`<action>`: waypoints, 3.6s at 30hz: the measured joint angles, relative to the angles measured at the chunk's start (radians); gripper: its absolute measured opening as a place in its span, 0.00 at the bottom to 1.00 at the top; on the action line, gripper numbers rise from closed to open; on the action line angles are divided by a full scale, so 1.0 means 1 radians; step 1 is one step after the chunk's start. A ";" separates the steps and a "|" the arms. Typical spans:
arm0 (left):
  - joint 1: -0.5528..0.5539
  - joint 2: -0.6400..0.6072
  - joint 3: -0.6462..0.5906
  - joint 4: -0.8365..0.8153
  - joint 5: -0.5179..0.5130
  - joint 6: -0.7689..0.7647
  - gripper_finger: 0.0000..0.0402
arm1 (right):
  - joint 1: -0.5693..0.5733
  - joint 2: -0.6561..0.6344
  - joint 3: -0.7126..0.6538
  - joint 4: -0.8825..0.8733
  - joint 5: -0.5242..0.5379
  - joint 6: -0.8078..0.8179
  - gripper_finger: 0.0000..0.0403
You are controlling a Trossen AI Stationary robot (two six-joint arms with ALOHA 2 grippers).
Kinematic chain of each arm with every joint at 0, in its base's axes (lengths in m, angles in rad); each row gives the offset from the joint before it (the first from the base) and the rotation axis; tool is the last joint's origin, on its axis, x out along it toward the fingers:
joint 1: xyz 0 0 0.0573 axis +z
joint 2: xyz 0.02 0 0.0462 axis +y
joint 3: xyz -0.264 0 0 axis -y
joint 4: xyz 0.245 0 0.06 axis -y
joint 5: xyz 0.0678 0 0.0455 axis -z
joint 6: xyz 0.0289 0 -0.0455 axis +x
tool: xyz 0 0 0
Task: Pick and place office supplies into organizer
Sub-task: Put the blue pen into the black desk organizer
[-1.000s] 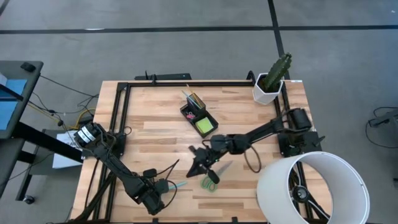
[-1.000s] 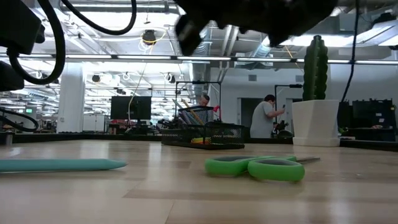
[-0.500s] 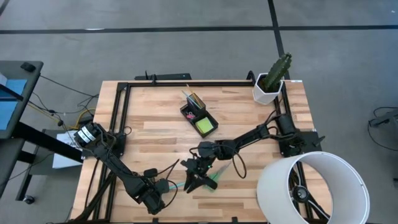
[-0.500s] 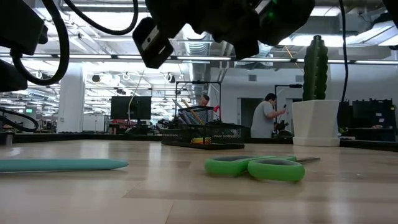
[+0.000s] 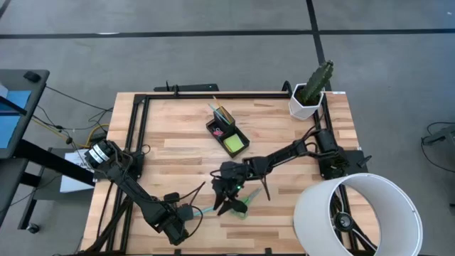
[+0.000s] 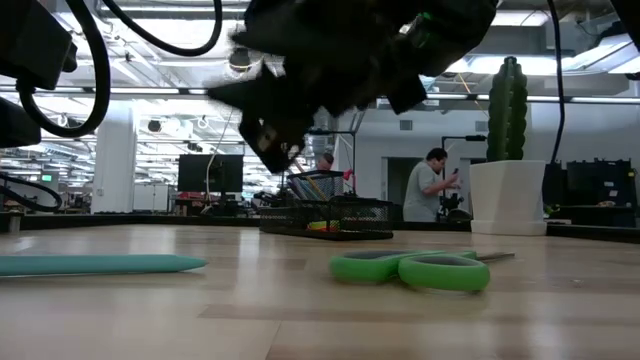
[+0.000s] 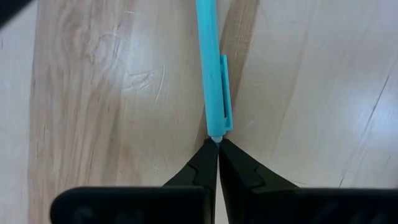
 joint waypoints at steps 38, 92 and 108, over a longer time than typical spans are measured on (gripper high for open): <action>0.007 -0.001 -0.001 0.024 -0.002 -0.042 0.00 | 0.074 0.208 0.024 0.162 0.441 -0.257 0.31; 0.192 -0.166 -0.001 -0.121 0.086 0.145 0.18 | 0.028 0.146 0.099 -0.012 0.539 -0.140 0.06; 0.291 -0.372 0.145 -0.539 -0.293 0.164 0.28 | -0.066 0.138 0.109 0.052 0.570 0.048 0.06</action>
